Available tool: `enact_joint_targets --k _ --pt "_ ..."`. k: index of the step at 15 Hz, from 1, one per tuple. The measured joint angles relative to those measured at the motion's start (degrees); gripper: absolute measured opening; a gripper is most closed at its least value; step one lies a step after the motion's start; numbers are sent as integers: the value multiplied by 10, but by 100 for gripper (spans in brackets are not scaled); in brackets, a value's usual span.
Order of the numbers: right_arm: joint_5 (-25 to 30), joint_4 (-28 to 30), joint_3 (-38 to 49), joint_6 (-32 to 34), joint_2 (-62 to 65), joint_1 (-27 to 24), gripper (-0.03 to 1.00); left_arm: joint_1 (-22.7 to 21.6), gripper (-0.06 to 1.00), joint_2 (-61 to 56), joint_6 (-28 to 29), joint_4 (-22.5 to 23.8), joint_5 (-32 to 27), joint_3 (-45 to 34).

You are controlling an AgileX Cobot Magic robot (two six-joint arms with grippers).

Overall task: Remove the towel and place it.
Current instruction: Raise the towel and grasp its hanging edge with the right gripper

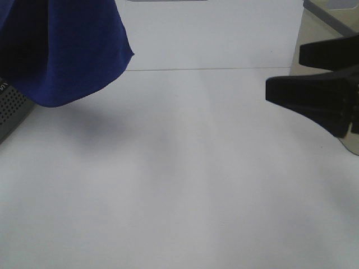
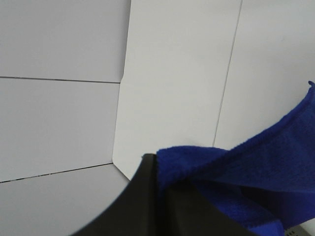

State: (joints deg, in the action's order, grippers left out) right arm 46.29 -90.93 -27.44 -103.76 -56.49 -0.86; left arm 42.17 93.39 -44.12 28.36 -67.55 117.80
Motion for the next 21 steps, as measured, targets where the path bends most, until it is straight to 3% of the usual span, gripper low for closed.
enact_joint_targets --k 1,3,6,8,12,14,18,21 --pt "26 -54 0 -58 -46 0 91 6 0 2 3 0 0 0" --pt "101 -75 -9 -134 -133 0 91 25 0 9 6 0 0 0" --pt "179 -84 -65 -147 -270 9 91 56 0 22 6 -2 0 0" --pt "174 -85 -111 -147 -323 58 91 59 0 28 7 -11 1 0" --pt "105 -86 -202 -141 -405 144 91 59 0 29 18 -28 1 0" --pt "89 -86 -249 -132 -445 160 91 59 0 29 19 -30 1 0" --pt "113 -87 -304 -120 -502 167 91 59 0 29 19 -30 1 0" --pt "103 -86 -337 -116 -529 209 91 59 0 29 19 -34 1 0"
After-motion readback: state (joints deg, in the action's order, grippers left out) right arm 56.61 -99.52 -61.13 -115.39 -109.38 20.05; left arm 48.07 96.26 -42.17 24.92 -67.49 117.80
